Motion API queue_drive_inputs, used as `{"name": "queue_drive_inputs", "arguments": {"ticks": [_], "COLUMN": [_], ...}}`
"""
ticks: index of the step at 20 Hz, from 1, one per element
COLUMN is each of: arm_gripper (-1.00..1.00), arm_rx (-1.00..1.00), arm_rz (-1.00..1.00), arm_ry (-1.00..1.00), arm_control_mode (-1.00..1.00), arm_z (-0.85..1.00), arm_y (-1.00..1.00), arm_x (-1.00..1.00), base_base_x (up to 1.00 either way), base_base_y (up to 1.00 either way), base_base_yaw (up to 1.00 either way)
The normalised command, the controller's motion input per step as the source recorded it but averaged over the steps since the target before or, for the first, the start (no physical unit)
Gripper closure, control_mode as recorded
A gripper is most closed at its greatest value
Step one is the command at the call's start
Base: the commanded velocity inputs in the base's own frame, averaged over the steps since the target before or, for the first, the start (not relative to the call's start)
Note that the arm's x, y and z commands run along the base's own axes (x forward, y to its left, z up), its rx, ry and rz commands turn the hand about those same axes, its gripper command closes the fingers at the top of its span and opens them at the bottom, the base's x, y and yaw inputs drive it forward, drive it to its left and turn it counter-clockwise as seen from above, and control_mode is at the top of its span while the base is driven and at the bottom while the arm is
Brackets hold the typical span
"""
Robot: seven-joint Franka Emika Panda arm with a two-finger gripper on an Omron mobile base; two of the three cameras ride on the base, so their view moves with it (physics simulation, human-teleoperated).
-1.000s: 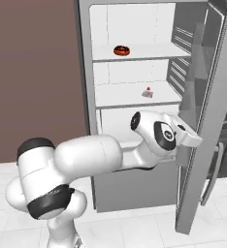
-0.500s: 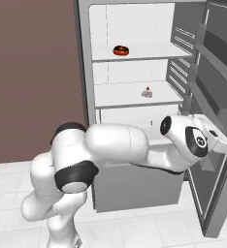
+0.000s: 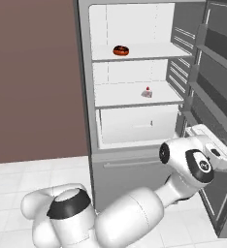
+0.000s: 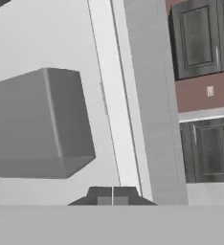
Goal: Take the donut and cake from the fridge and place them on the empty tray on the dining counter.
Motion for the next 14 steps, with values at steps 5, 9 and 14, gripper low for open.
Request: {"name": "queue_drive_inputs", "arguments": {"ticks": [5,9,14], "arm_gripper": [1.00,1.00,1.00], "arm_rx": [-0.08,0.04,0.28], "arm_rz": [0.04,0.02,0.07], "arm_ry": [0.02,0.27,0.38], "arm_control_mode": [-1.00,-1.00,-1.00], "arm_z": [1.00,1.00,0.94], "arm_y": [0.26,0.35,0.43], "arm_x": [-0.18,-0.15,-0.22], "base_base_x": [0.00,0.00,0.00], "base_base_y": [0.00,0.00,0.00], "base_base_yaw": [0.00,0.00,0.00]}}
